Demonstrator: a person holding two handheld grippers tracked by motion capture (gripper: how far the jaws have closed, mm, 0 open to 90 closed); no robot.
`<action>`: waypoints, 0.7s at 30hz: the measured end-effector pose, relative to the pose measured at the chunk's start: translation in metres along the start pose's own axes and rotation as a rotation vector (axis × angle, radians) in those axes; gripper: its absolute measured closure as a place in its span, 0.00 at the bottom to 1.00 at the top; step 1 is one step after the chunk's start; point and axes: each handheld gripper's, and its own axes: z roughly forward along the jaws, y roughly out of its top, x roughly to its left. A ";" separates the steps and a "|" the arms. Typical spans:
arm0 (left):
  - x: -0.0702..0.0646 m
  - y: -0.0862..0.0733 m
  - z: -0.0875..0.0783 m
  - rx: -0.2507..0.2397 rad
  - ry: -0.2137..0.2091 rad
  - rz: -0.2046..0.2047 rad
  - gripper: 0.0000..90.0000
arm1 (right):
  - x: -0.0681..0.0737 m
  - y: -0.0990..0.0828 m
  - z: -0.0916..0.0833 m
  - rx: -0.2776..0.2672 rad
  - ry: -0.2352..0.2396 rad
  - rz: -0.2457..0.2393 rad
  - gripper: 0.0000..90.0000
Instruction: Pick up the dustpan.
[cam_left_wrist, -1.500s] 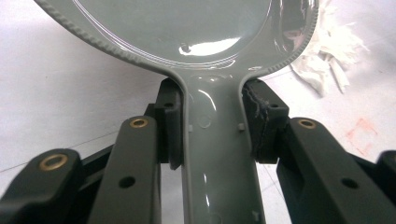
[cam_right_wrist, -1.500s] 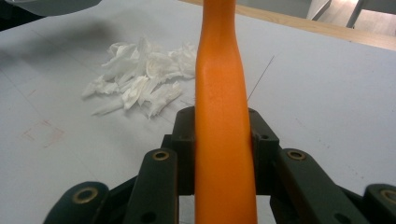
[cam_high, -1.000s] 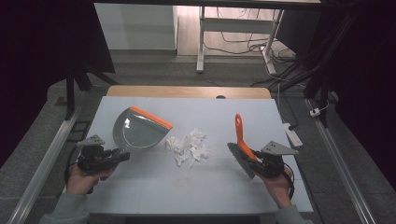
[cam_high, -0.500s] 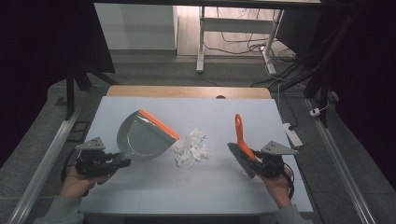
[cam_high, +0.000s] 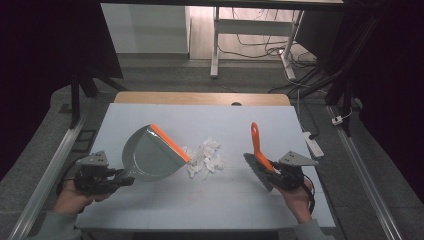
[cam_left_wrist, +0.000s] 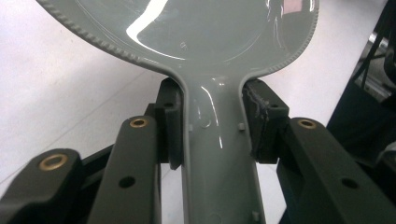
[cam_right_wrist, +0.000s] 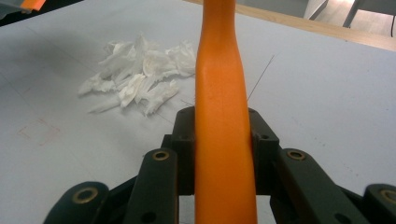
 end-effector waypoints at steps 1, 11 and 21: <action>0.000 -0.001 -0.001 0.004 -0.001 0.001 0.69 | 0.000 0.000 0.000 0.001 -0.001 0.002 0.78; 0.001 -0.008 0.000 0.047 -0.018 0.010 0.69 | 0.001 0.000 0.000 0.002 -0.001 -0.002 0.78; -0.005 -0.015 0.003 0.075 -0.052 0.020 0.69 | 0.000 0.001 0.000 -0.002 -0.009 -0.005 0.78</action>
